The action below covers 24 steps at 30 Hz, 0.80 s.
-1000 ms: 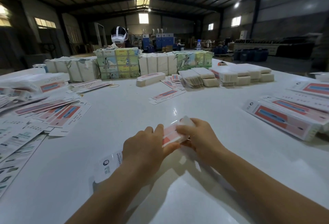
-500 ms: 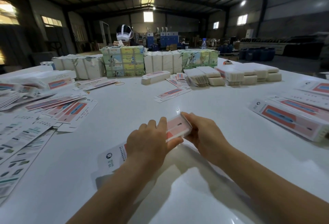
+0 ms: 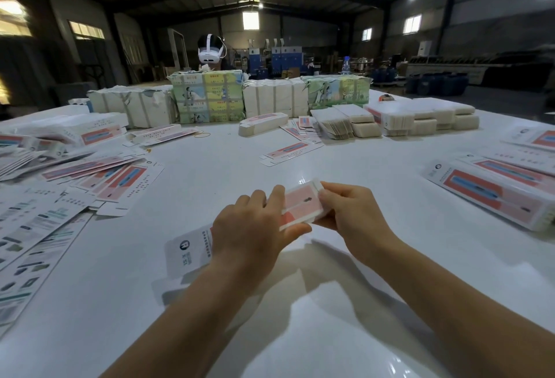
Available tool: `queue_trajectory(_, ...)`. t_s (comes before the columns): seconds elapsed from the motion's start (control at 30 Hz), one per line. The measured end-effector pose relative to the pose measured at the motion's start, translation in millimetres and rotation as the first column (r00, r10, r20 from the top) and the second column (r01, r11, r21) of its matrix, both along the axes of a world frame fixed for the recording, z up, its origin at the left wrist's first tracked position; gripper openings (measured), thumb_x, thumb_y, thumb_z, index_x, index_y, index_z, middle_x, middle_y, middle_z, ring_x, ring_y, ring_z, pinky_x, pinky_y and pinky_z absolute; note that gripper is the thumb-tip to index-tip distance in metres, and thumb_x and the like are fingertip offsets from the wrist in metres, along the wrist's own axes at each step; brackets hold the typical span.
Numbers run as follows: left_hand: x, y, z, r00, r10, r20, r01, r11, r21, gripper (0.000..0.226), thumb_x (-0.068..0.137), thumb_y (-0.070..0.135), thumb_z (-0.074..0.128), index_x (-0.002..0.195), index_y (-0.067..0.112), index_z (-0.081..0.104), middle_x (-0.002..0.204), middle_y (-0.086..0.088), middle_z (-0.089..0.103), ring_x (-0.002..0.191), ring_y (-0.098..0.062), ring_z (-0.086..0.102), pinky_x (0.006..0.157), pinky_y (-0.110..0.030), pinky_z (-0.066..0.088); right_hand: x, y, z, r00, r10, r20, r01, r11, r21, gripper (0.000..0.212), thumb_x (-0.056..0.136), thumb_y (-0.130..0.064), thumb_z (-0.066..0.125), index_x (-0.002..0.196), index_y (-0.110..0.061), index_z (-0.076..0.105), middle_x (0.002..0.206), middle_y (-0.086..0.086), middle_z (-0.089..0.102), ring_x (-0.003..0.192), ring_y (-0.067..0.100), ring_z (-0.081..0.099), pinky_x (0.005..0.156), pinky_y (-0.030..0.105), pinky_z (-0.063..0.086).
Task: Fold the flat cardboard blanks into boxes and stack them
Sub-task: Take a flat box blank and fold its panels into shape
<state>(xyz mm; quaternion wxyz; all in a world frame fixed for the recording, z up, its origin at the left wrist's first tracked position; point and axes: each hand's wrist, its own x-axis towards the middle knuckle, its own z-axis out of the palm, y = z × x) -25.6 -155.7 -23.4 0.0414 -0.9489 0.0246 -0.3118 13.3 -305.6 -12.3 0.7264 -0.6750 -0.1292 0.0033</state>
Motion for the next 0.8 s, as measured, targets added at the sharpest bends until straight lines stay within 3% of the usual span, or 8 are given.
queue_trajectory(0.1, -2, 0, 2, 0.994, -0.068, 0.085, 0.068, 0.998, -0.005, 0.073, 0.075, 0.066, 0.047, 0.118, 0.01, 0.064, 0.082, -0.01, 0.066, 0.065, -0.031, 0.061, 0.053, -0.033, 0.047, 1, -3, 5, 0.986, 0.096, -0.135, -0.073, 0.983, 0.17, 0.049, 0.09, 0.006, 0.044, 0.062, -0.017, 0.077, 0.076, 0.008, 0.074, 0.071, 0.021, 0.072, 0.059, 0.023, 0.056)
queue_trajectory(0.2, -4, -1, 3, 0.99, -0.081, 0.118, 0.079, 0.997, 0.022, 0.072, 0.075, 0.063, 0.044, 0.114, 0.007, 0.066, 0.08, -0.012, 0.067, 0.061, -0.03, 0.061, 0.051, -0.034, 0.05, 6, -6, 6, 0.945, 0.175, -0.276, -0.087, 0.949, 0.303, 0.038, 0.09, 0.007, 0.043, 0.074, -0.007, 0.075, 0.077, 0.013, 0.074, 0.067, 0.022, 0.072, 0.056, 0.026, 0.057)
queue_trajectory(0.3, -5, -1, 4, 0.99, -0.071, 0.121, 0.064, 0.996, 0.066, 0.071, 0.074, 0.063, 0.046, 0.113, 0.007, 0.067, 0.08, -0.013, 0.068, 0.062, -0.03, 0.062, 0.054, -0.034, 0.053, 9, -8, 3, 0.935, 0.154, -0.319, -0.057, 0.954, 0.293, 0.034, 0.089, 0.007, 0.042, 0.081, -0.007, 0.072, 0.081, 0.015, 0.074, 0.07, 0.024, 0.072, 0.061, 0.029, 0.059)
queue_trajectory(0.4, -4, -3, 3, 0.989, -0.037, 0.143, 0.015, 0.988, 0.155, 0.071, 0.067, 0.065, 0.065, 0.109, 0.008, 0.069, 0.077, -0.012, 0.068, 0.06, -0.029, 0.062, 0.053, -0.033, 0.051, 5, -5, 0, 0.975, 0.047, -0.219, -0.011, 0.987, 0.161, 0.043, 0.084, 0.009, 0.043, 0.065, -0.011, 0.076, 0.08, 0.015, 0.073, 0.072, 0.022, 0.072, 0.066, 0.03, 0.06)
queue_trajectory(0.53, -2, -8, 3, 0.988, 0.005, 0.155, -0.03, 0.987, 0.158, 0.072, 0.059, 0.064, 0.074, 0.105, 0.009, 0.07, 0.069, -0.01, 0.064, 0.055, -0.028, 0.059, 0.049, -0.029, 0.046, -3, 4, -3, 0.981, -0.161, 0.107, 0.175, 0.974, -0.143, 0.051, 0.087, 0.0, 0.04, 0.06, -0.029, 0.074, 0.076, 0.004, 0.072, 0.083, 0.026, 0.068, 0.082, 0.043, 0.057)
queue_trajectory(0.63, -3, -9, 3, 0.988, 0.028, 0.152, -0.05, 0.989, 0.142, 0.073, 0.057, 0.064, 0.075, 0.103, 0.009, 0.071, 0.067, -0.009, 0.062, 0.053, -0.026, 0.058, 0.047, -0.028, 0.045, -2, 6, -8, 0.959, -0.182, 0.216, 0.231, 0.946, -0.227, 0.038, 0.093, -0.01, 0.039, 0.071, -0.014, 0.07, 0.075, 0.006, 0.07, 0.081, 0.028, 0.064, 0.081, 0.049, 0.054)
queue_trajectory(0.73, -3, -10, 3, 0.99, 0.046, 0.137, -0.063, 0.99, 0.126, 0.073, 0.054, 0.066, 0.076, 0.101, 0.01, 0.072, 0.064, -0.007, 0.061, 0.051, -0.026, 0.058, 0.045, -0.026, 0.043, -3, 7, -12, 0.921, -0.176, 0.348, 0.296, 0.897, -0.329, 0.031, 0.096, -0.011, 0.041, 0.082, -0.011, 0.068, 0.07, 0.001, 0.066, 0.07, 0.017, 0.059, 0.067, 0.028, 0.053)
queue_trajectory(0.8, -3, -11, 2, 0.99, 0.05, 0.128, -0.065, 0.991, 0.12, 0.073, 0.053, 0.067, 0.076, 0.099, 0.01, 0.072, 0.063, -0.006, 0.06, 0.05, -0.025, 0.057, 0.044, -0.026, 0.042, -5, 8, -13, 0.896, -0.167, 0.411, 0.332, 0.867, -0.372, 0.028, 0.097, -0.009, 0.041, 0.082, -0.01, 0.066, 0.066, -0.003, 0.062, 0.065, 0.006, 0.056, 0.054, 0.014, 0.042)
